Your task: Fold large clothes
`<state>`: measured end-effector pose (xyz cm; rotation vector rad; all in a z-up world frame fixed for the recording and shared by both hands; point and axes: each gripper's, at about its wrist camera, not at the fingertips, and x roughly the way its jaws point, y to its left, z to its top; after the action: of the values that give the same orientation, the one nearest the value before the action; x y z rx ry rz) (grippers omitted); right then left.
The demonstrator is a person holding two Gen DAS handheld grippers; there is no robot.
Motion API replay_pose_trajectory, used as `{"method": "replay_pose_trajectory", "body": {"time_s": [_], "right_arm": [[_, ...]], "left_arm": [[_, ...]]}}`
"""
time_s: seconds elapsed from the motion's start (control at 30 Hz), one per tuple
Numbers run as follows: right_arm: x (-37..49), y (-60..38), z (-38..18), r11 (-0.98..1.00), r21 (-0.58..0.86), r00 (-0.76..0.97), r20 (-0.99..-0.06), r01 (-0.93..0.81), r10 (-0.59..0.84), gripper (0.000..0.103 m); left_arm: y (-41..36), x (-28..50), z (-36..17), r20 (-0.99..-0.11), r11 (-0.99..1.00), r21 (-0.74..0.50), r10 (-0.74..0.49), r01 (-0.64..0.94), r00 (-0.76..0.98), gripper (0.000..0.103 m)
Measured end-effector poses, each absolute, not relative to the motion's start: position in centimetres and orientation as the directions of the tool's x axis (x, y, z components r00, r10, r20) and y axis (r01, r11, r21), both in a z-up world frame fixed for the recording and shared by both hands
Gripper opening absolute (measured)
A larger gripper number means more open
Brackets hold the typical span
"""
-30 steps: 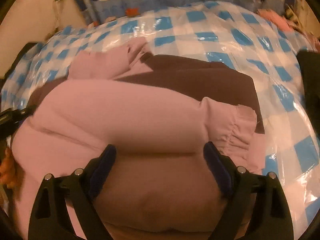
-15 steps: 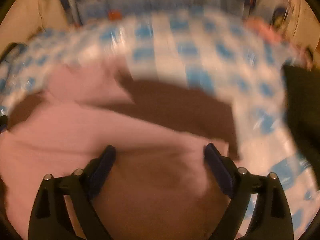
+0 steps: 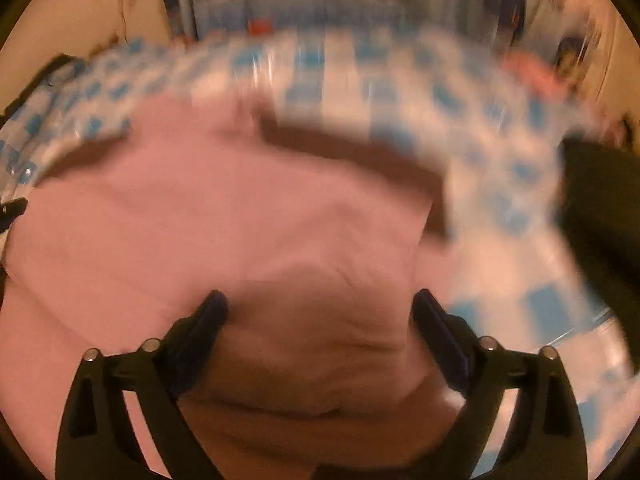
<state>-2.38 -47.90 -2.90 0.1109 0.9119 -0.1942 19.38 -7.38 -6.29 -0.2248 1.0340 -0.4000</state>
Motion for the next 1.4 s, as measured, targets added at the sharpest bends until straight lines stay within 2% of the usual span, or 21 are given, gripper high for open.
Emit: {"method": "replay_pose_trajectory", "body": {"time_s": [0.1,0.23,0.37,0.4,0.47,0.6,0.73,1.03,1.17,1.27,1.4], "right_arm": [[-1.3,-48.3,-2.9,0.970,0.051,0.566,-0.819,0.238,-0.096,0.096],[-4.2,-49.5,-0.3,0.960,0.181,0.603,-0.797,0.213,0.016,0.096],[-12.5,-53.0,1.8,0.893,0.407,0.631,-0.748,0.191,0.206,0.096],[-14.8,-54.0,1.9,0.865,0.461,0.630,-0.736,0.197,0.249,0.096],[-19.3,-55.7,1.9,0.810,0.541,0.628,-0.717,0.226,0.303,0.096],[-27.4,-57.2,0.6,0.714,0.643,0.596,-0.698,0.278,0.397,0.096],[-32.0,-55.9,-1.3,0.660,0.693,0.552,-0.685,0.290,0.475,0.096],[-37.2,-52.0,-4.3,0.553,0.778,0.509,-0.619,0.298,0.598,0.096],[-38.3,-50.8,-4.6,0.544,0.787,0.488,-0.611,0.292,0.623,0.096],[-39.0,-50.1,-4.8,0.491,0.824,0.490,-0.564,0.283,0.665,0.096],[-39.6,-48.9,-5.3,0.477,0.841,0.457,-0.540,0.255,0.707,0.096]], "left_arm": [[-7.7,20.0,-7.6,-0.813,0.917,-0.348,-0.399,0.195,0.424,0.065],[-6.6,17.7,-3.9,-0.809,0.915,-0.347,-0.403,0.207,0.427,0.064],[-1.9,12.4,-0.4,-0.790,0.892,-0.388,-0.451,0.232,0.415,0.066],[-0.4,11.0,0.2,-0.789,0.889,-0.398,-0.458,0.227,0.410,0.069],[3.6,7.5,0.7,-0.788,0.883,-0.425,-0.469,0.199,0.399,0.074],[10.7,1.0,-0.4,-0.809,0.883,-0.457,-0.464,0.110,0.361,0.075],[15.3,-4.2,-2.7,-0.815,0.861,-0.509,-0.485,0.008,0.317,0.075],[17.5,-10.3,-7.0,-0.817,0.832,-0.551,-0.521,-0.063,0.248,0.076],[17.0,-12.5,-8.7,-0.780,0.787,-0.615,-0.597,-0.055,0.188,0.081],[16.3,-13.9,-9.1,-0.735,0.740,-0.672,-0.661,-0.031,0.153,0.087],[15.5,-15.4,-8.9,-0.682,0.688,-0.726,-0.722,0.011,0.117,0.089]]}}
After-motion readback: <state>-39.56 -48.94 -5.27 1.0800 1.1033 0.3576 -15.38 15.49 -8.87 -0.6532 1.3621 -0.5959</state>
